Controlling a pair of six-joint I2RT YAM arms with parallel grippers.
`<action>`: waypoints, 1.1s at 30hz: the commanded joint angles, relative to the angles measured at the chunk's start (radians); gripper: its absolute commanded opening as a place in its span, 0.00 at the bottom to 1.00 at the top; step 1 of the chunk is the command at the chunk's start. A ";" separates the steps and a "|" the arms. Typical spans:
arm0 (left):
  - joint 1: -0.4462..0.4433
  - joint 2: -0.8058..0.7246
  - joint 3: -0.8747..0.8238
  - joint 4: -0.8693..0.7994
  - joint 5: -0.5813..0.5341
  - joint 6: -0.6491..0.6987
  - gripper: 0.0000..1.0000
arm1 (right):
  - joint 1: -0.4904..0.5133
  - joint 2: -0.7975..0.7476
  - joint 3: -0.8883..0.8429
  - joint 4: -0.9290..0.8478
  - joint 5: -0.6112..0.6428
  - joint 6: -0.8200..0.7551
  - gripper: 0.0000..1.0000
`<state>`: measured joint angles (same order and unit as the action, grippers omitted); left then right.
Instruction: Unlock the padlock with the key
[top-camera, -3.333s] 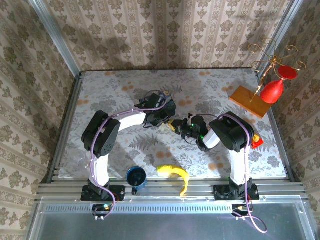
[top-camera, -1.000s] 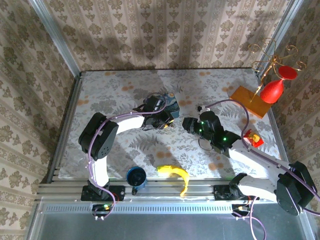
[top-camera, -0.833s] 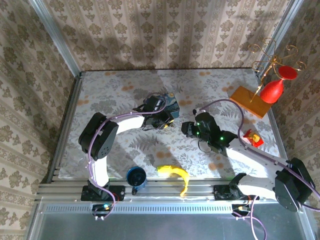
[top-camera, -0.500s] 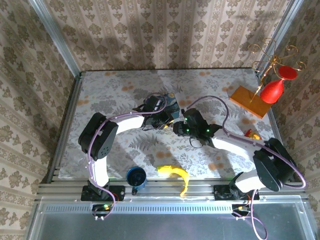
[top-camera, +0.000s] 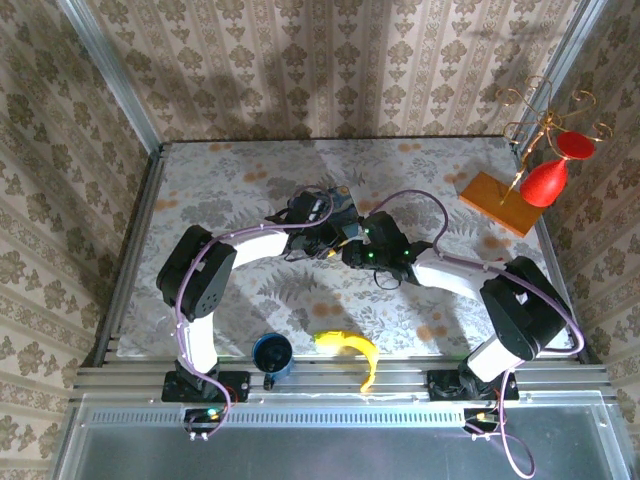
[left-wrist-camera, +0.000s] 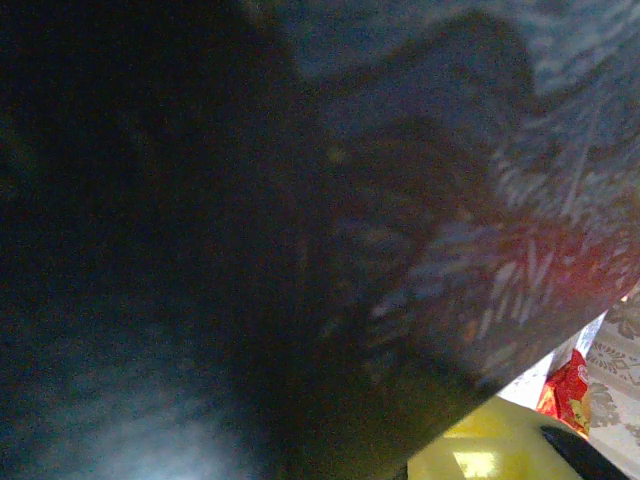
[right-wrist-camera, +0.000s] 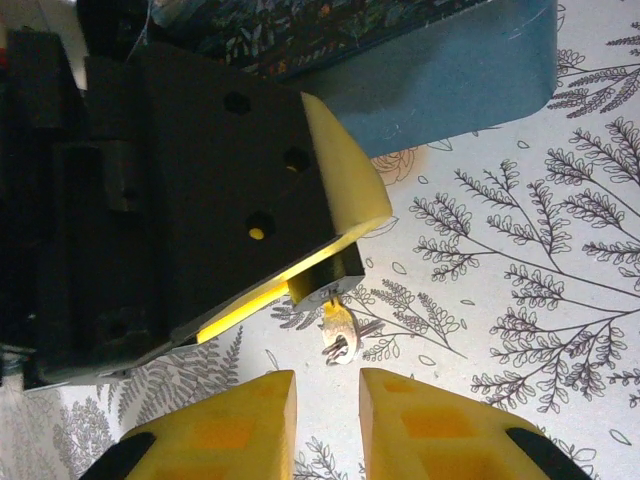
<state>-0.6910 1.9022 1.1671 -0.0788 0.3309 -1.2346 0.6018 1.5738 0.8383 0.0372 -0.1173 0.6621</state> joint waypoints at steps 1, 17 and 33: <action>0.002 -0.006 -0.006 -0.079 0.080 -0.020 0.00 | -0.010 0.019 0.015 0.033 -0.030 0.019 0.23; -0.001 -0.011 -0.009 -0.075 0.083 -0.017 0.00 | -0.014 0.101 0.036 0.104 -0.031 0.064 0.18; -0.008 -0.022 -0.028 -0.012 0.097 -0.018 0.00 | -0.094 0.225 -0.173 0.654 -0.239 0.691 0.00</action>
<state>-0.6788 1.9022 1.1584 -0.0589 0.3183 -1.2221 0.5144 1.7325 0.7086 0.5030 -0.3370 1.1225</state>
